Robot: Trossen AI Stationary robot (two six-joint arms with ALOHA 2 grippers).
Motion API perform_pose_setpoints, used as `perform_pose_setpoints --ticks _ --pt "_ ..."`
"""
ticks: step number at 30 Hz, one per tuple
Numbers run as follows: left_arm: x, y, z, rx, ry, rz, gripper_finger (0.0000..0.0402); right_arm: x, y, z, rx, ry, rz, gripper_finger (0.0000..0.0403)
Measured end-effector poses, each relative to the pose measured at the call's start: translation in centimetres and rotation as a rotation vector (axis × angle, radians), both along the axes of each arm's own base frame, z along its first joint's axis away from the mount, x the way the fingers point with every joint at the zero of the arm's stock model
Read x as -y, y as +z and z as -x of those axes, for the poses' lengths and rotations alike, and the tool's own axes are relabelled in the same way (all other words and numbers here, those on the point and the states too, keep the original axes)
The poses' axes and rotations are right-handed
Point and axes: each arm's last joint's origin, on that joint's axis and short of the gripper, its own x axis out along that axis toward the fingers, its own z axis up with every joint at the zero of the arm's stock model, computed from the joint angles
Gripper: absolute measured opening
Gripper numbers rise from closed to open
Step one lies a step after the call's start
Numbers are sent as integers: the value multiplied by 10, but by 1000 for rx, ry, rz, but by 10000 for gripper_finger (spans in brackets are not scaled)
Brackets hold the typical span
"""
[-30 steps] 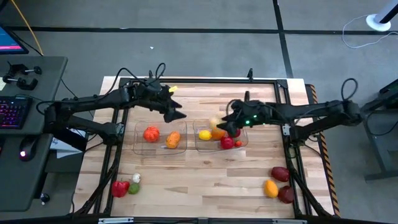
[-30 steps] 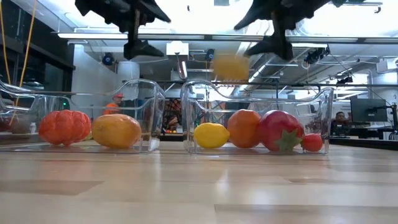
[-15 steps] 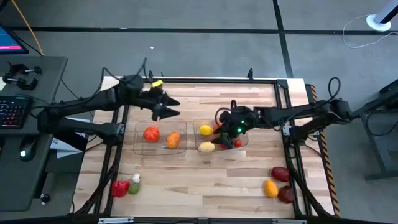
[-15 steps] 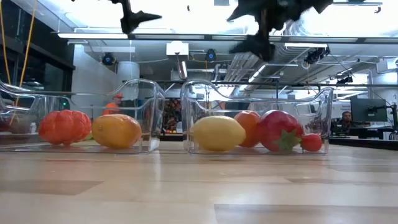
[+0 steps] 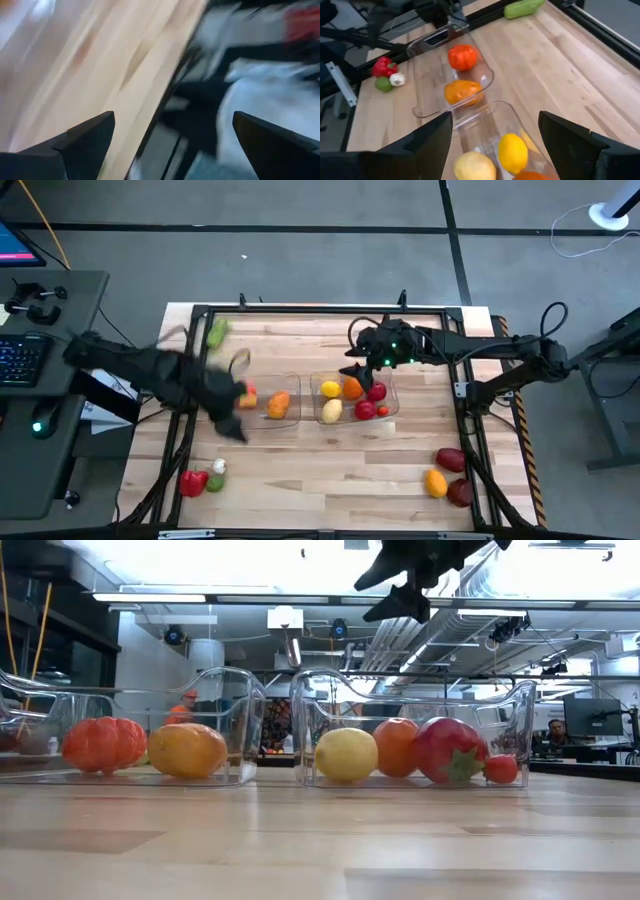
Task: Sort produce into baskets
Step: Put the white garlic into the left transparent bin
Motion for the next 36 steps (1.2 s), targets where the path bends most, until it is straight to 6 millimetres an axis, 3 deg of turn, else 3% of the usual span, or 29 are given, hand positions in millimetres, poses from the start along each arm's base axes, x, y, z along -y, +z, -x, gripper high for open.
perform_pose_setpoints --ticks 7,13,22,36 --pt "74 -30 5 -259 77 -38 392 14 -1 3 -10 -22 33 287" --pt "113 -77 9 -596 148 -154 392 19 -1 4 -20 -26 55 287" --pt "106 -108 13 -745 171 -484 392 23 -2 5 -31 -23 74 287" --pt "120 -139 -1 -742 -55 -540 392 22 -4 7 -59 -21 67 287"
